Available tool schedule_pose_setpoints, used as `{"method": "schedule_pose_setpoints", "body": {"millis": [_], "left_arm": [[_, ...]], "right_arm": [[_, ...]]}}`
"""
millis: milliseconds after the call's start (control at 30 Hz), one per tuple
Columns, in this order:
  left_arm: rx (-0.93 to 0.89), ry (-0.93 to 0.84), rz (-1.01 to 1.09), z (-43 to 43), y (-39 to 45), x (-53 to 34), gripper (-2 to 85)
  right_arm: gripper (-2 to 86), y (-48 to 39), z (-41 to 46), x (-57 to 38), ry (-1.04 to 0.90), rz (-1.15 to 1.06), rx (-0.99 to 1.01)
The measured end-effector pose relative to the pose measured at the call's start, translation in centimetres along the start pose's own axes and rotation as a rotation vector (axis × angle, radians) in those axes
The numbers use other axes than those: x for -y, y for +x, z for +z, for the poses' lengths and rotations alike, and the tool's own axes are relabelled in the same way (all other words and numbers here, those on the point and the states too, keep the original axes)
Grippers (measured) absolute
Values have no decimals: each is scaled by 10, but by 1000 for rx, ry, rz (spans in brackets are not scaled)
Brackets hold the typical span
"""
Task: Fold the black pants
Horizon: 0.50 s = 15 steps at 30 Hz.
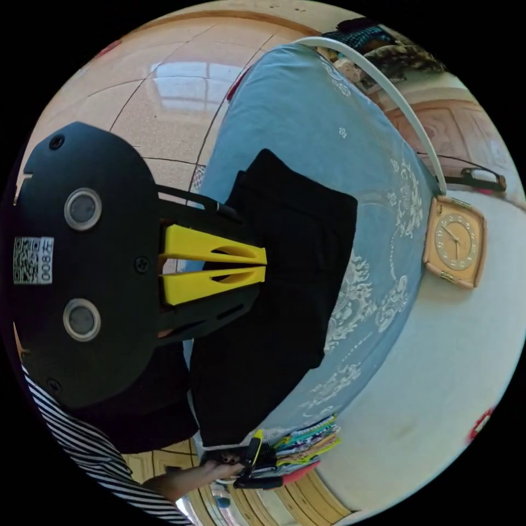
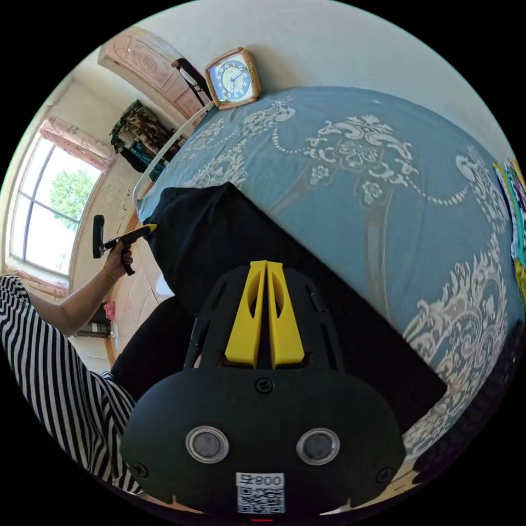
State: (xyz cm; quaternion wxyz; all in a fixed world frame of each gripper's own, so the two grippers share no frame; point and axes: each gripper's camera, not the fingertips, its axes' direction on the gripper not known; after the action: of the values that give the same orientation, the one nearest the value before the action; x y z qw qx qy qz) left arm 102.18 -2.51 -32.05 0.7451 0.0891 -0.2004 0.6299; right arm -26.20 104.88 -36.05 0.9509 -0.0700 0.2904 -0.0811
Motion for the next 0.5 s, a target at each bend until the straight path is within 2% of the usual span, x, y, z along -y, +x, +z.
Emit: {"method": "schedule_pose_setpoints", "body": {"millis": [133, 267, 400, 500], "left_arm": [[-28, -11, -63, 22, 31, 14, 7], [37, 30, -4, 25, 91, 24, 4], [18, 82, 82, 39, 161, 35, 3], [-141, 59, 202, 70, 233, 47, 4]], "right_arm": [[1, 25, -1, -45, -78, 113, -59], [1, 41, -33, -75, -2, 162, -38], [3, 58, -79, -122, 95, 221, -52], [5, 80, -109, -169, 136, 321, -90]]}}
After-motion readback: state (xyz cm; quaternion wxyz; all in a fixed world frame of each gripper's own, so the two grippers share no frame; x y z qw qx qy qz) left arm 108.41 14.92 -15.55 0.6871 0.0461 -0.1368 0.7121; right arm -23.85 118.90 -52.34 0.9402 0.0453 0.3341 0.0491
